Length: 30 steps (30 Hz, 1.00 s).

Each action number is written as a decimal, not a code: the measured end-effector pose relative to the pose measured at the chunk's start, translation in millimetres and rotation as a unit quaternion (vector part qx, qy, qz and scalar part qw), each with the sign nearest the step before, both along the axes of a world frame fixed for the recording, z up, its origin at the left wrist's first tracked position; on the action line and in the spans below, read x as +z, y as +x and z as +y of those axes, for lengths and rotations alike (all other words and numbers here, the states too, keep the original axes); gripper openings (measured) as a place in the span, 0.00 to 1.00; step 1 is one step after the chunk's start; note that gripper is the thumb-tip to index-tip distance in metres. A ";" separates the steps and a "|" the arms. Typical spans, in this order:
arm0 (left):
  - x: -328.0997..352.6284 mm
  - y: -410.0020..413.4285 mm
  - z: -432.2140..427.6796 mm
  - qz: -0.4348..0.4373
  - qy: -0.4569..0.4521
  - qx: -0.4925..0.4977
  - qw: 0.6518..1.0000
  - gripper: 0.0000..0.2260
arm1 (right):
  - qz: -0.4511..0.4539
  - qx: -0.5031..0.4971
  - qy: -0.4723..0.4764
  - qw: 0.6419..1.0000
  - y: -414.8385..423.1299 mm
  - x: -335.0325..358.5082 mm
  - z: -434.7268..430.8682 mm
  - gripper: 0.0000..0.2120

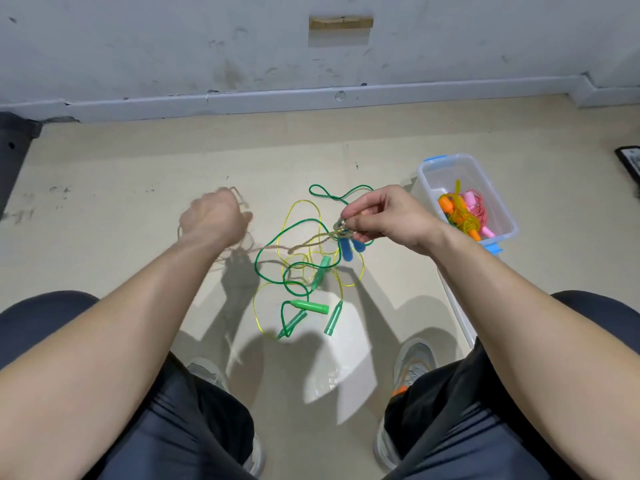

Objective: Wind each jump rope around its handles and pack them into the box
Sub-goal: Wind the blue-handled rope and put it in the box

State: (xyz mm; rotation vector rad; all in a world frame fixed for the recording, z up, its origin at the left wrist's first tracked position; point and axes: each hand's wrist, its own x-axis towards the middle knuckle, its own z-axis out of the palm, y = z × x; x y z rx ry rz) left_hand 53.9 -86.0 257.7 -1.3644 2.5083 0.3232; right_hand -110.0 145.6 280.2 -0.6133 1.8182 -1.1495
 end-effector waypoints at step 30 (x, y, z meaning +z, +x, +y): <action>2.5 -17.4 91.8 0.359 0.641 0.063 0.675 0.06 | -0.066 0.023 -0.104 0.992 -4.0 8.3 -1.3 0.11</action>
